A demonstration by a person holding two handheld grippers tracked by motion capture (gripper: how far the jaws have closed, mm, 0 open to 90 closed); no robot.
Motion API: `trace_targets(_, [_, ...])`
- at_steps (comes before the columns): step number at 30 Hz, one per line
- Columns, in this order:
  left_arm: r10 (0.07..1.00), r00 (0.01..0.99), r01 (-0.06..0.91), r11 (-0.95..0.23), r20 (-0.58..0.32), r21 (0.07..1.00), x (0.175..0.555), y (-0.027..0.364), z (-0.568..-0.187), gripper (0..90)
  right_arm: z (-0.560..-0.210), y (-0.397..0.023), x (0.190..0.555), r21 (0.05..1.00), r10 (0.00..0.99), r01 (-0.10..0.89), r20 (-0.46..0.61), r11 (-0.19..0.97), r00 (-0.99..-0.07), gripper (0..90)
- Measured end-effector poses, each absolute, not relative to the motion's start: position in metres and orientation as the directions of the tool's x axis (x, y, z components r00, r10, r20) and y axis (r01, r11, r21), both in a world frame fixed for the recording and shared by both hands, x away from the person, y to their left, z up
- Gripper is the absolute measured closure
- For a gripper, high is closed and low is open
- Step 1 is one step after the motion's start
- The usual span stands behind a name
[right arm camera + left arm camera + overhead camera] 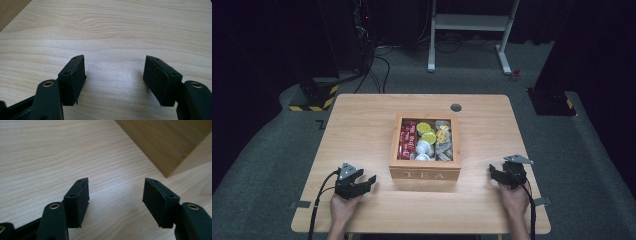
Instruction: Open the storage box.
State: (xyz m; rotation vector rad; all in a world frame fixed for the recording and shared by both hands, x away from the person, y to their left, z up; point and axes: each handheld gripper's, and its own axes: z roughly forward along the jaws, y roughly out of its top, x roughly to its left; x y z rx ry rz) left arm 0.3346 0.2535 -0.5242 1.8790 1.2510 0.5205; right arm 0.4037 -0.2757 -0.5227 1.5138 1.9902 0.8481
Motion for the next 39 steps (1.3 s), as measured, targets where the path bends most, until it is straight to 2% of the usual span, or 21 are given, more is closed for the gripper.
trace_targets(8, [0.875, 0.469, 0.563, -0.196, -0.116, 0.803, 0.328, 0.242, -0.520, 35.0, -0.523, -0.276, 0.404, 0.730, 0.965, 0.657, -0.017, 0.189, -0.260, 34.1])
trace_targets(21, [0.838, 0.538, 0.509, -0.238, -0.090, 0.827, 0.328, 0.219, -0.508, 40.8, -0.523, -0.276, 0.403, 0.729, 0.966, 0.658, -0.016, 0.188, -0.258, 34.0])
trace_targets(28, [0.841, 0.531, 0.506, -0.215, -0.105, 0.835, 0.328, 0.213, -0.502, 42.5, -0.523, -0.276, 0.403, 0.729, 0.966, 0.658, -0.016, 0.189, -0.258, 34.0])
trace_targets(33, [0.835, 0.544, 0.499, -0.245, -0.080, 0.831, 0.330, 0.209, -0.498, 44.8, -0.523, -0.276, 0.403, 0.729, 0.966, 0.658, -0.016, 0.188, -0.258, 34.0])
trace_targets(39, [0.833, 0.542, 0.518, -0.227, -0.110, 0.825, 0.332, 0.206, -0.496, 46.7, -0.523, -0.276, 0.403, 0.729, 0.966, 0.658, -0.016, 0.188, -0.259, 33.9])
